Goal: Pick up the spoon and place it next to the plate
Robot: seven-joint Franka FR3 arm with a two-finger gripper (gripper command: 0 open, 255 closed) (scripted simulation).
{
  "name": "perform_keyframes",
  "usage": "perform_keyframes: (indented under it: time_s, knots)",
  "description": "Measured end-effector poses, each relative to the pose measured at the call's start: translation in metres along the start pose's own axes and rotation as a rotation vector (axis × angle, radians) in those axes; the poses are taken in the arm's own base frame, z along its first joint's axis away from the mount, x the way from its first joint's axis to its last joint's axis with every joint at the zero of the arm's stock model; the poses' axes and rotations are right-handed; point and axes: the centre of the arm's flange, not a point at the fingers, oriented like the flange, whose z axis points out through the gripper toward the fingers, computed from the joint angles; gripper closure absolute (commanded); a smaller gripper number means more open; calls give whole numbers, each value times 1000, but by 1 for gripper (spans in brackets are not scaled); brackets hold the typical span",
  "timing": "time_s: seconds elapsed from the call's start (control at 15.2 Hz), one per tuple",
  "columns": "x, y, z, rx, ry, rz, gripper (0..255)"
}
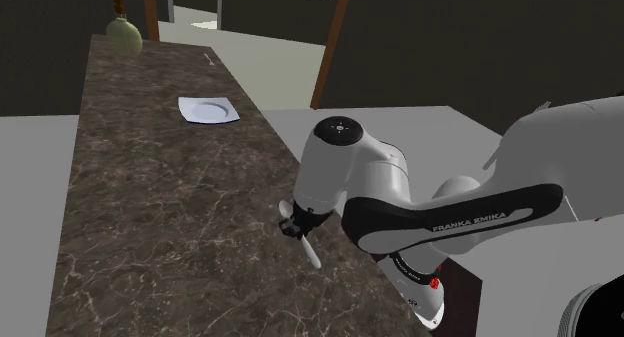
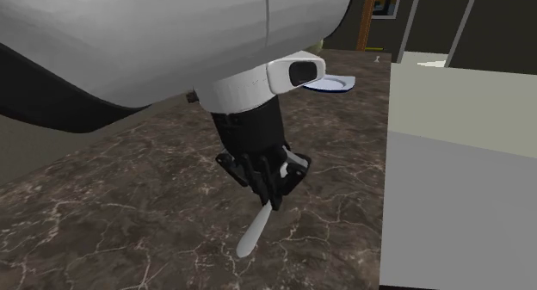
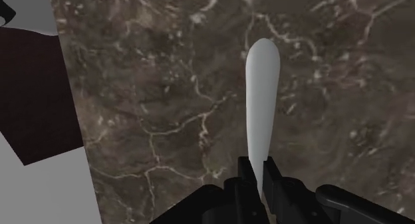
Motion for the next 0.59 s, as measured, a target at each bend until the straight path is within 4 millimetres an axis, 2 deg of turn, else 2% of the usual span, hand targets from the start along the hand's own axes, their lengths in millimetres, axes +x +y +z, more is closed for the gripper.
perform_keyframes:
  time_s: [0.59]
  knots:
    - [7,7,-46,0,0,0,255]
